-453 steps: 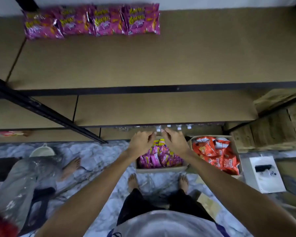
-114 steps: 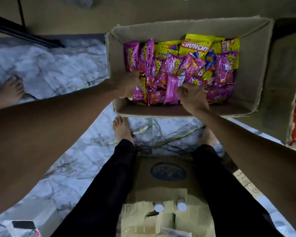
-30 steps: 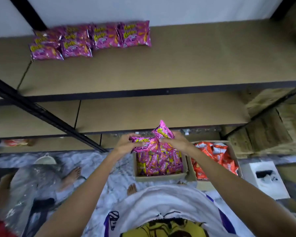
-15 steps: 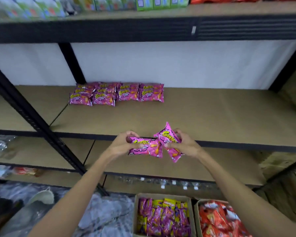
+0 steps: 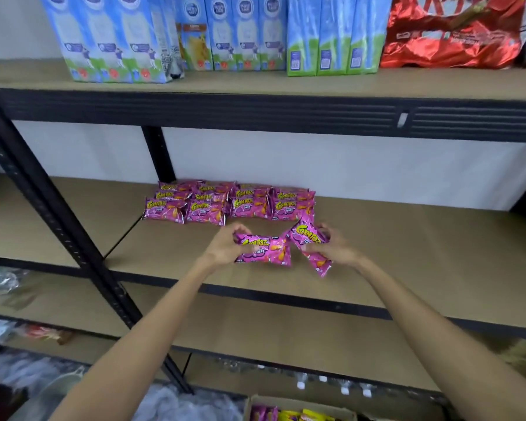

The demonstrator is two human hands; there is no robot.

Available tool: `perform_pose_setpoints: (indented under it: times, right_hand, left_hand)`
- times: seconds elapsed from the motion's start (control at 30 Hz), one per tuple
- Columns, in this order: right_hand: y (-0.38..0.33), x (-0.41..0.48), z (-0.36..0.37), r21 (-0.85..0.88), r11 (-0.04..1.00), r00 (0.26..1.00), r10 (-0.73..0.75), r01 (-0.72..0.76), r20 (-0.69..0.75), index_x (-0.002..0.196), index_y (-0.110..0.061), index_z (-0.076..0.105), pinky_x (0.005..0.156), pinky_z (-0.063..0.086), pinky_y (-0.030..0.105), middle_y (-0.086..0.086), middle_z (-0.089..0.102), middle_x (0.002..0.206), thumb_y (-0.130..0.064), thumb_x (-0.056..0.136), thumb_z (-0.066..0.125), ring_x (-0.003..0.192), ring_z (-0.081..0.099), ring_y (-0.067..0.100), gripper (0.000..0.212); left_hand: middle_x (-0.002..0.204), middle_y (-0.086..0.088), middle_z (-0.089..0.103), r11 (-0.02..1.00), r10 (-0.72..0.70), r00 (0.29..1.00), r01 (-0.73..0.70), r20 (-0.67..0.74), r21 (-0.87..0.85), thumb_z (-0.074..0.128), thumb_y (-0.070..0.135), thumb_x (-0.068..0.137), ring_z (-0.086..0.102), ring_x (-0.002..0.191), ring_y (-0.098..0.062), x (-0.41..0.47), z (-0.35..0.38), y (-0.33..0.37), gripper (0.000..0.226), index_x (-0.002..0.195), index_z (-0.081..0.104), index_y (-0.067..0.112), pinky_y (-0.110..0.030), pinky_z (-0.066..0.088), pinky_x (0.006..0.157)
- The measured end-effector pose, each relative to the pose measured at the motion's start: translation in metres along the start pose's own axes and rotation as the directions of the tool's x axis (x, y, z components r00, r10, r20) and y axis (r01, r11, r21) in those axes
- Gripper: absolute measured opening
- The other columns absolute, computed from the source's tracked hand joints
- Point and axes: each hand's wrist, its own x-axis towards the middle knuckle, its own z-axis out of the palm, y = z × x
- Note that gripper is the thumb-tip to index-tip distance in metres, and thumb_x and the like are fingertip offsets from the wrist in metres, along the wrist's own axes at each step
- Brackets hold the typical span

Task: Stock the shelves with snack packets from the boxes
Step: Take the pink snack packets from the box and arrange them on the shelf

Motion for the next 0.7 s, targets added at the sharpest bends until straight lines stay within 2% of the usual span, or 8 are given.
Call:
perform_pose_setpoints:
  times: [0.07, 0.13, 0.23, 0.3, 0.4, 0.53, 0.63, 0.7]
  right_hand:
    - [-0.007, 0.018, 0.007, -0.037, 0.999, 1.000, 0.019, -0.019, -0.021, 0.149, -0.014, 0.040, 0.109, 0.037, 0.029, 0.003, 0.050, 0.143, -0.028, 0.081, 0.082, 0.131, 0.049, 0.023, 0.082]
    - [-0.013, 0.036, 0.012, -0.073, 0.997, 0.998, 0.033, -0.037, -0.059, 0.149, -0.011, 0.039, 0.105, 0.037, 0.028, 0.006, 0.048, 0.145, -0.025, 0.082, 0.082, 0.133, 0.047, 0.025, 0.081]
    - [-0.022, 0.057, 0.019, -0.089, 0.994, 0.992, 0.050, -0.061, -0.118, 0.143, -0.011, 0.046, 0.095, 0.041, 0.025, 0.002, 0.054, 0.130, -0.021, 0.079, 0.083, 0.118, 0.053, 0.018, 0.075]
    - [-0.026, 0.069, 0.023, -0.101, 0.992, 0.988, 0.064, -0.078, -0.140, 0.141, -0.011, 0.049, 0.095, 0.041, 0.025, 0.000, 0.055, 0.130, -0.024, 0.077, 0.085, 0.115, 0.054, 0.017, 0.075]
    - [-0.028, 0.084, 0.025, -0.147, 0.985, 0.987, 0.066, -0.088, -0.147, 0.141, -0.009, 0.050, 0.095, 0.040, 0.025, 0.001, 0.054, 0.132, -0.025, 0.076, 0.086, 0.121, 0.053, 0.021, 0.076]
    - [-0.022, 0.094, 0.022, -0.169, 0.979, 0.983, 0.083, -0.111, -0.167, 0.144, -0.012, 0.049, 0.101, 0.044, 0.030, 0.004, 0.056, 0.134, -0.021, 0.073, 0.088, 0.123, 0.055, 0.023, 0.081]
    - [-0.016, 0.102, 0.018, -0.192, 0.974, 0.984, 0.093, -0.121, -0.151, 0.145, -0.012, 0.049, 0.104, 0.046, 0.035, 0.008, 0.058, 0.135, -0.020, 0.071, 0.090, 0.123, 0.057, 0.025, 0.085]
    - [-0.016, 0.105, 0.015, -0.226, 0.966, 0.985, 0.094, -0.125, -0.143, 0.145, -0.013, 0.049, 0.103, 0.046, 0.034, 0.007, 0.058, 0.135, -0.021, 0.072, 0.089, 0.123, 0.056, 0.024, 0.083]
  left_hand:
    - [0.111, 0.006, 0.059, 0.999, 0.024, 0.999, -0.025, 0.021, 0.023, 0.081, 0.026, 0.080, 0.058, 0.096, -0.011, 0.018, -0.012, -0.005, 0.041, 0.114, 0.060, 0.018, -0.021, 0.043, 0.078]
    - [0.114, 0.007, 0.058, 0.999, 0.034, 0.998, -0.036, 0.045, 0.039, 0.080, 0.025, 0.081, 0.055, 0.101, -0.011, 0.034, -0.023, -0.011, 0.041, 0.116, 0.060, 0.016, -0.024, 0.040, 0.086]
    - [0.116, 0.005, 0.058, 0.997, 0.045, 0.997, -0.049, 0.055, 0.062, 0.080, 0.024, 0.081, 0.053, 0.108, -0.012, 0.058, -0.035, -0.022, 0.039, 0.113, 0.060, 0.016, -0.027, 0.039, 0.092]
    - [0.116, 0.003, 0.058, 0.995, 0.056, 0.997, -0.060, 0.057, 0.079, 0.081, 0.023, 0.081, 0.052, 0.109, -0.013, 0.074, -0.042, -0.027, 0.040, 0.114, 0.060, 0.014, -0.024, 0.037, 0.089]
    - [0.119, -0.002, 0.060, 0.991, 0.081, 0.997, -0.081, 0.005, 0.107, 0.083, 0.020, 0.079, 0.055, 0.114, -0.020, 0.094, -0.046, -0.036, 0.037, 0.108, 0.061, 0.014, -0.026, 0.038, 0.088]
    - [0.124, -0.005, 0.063, 0.988, 0.080, 0.992, -0.066, -0.095, 0.142, 0.086, 0.031, 0.075, 0.057, 0.118, -0.026, 0.112, -0.044, -0.045, 0.037, 0.103, 0.062, 0.024, -0.041, 0.044, 0.101]
    - [0.135, 0.004, 0.059, 0.966, 0.069, 0.990, -0.036, -0.120, 0.255, 0.081, 0.043, 0.077, 0.053, 0.127, -0.022, 0.121, -0.042, -0.047, 0.044, 0.115, 0.063, 0.030, -0.053, 0.029, 0.113]
    - [0.140, 0.006, 0.056, 0.950, 0.081, 0.987, -0.035, -0.137, 0.309, 0.079, 0.043, 0.080, 0.049, 0.131, -0.021, 0.126, -0.040, -0.046, 0.043, 0.118, 0.063, 0.031, -0.054, 0.021, 0.115]
